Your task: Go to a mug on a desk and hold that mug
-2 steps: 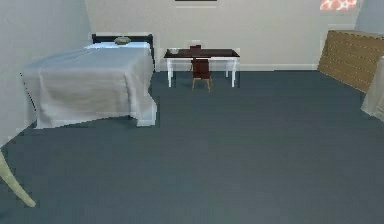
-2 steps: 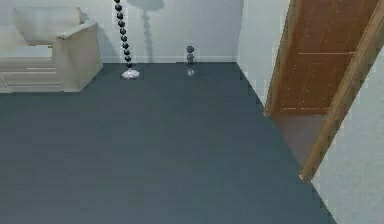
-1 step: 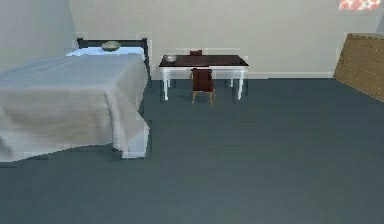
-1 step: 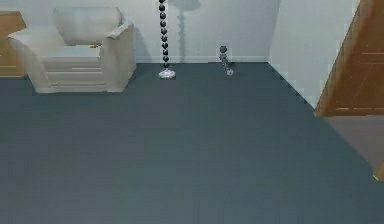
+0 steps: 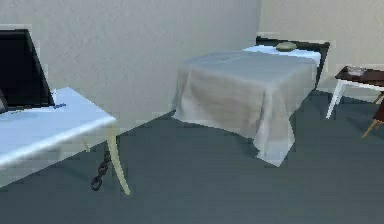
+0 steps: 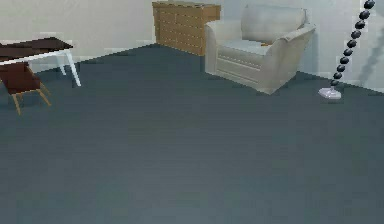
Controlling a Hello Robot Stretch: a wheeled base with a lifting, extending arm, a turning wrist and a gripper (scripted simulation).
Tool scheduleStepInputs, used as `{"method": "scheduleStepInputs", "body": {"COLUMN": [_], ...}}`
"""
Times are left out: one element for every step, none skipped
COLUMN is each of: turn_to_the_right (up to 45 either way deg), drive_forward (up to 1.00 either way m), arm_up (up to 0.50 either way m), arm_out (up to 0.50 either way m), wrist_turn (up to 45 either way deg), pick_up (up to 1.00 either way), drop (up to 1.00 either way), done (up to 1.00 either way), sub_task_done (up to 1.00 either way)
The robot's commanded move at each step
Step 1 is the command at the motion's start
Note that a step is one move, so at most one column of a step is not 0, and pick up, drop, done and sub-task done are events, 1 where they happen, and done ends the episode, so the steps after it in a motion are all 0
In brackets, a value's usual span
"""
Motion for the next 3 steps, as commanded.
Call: {"method": "scheduleStepInputs", "body": {"turn_to_the_right": [0.0,-12.0,0.0], "drive_forward": [1.0,0.0,0.05], "arm_up": [0.0,0.0,0.0], "arm_out": [0.0,0.0,0.0], "wrist_turn": [0.0,0.0,0.0], "pick_up": [0.0,0.0,0.0], "drop": [0.0,0.0,0.0], "done": [0.0,0.0,0.0], "sub_task_done": [0.0,0.0,0.0]}}
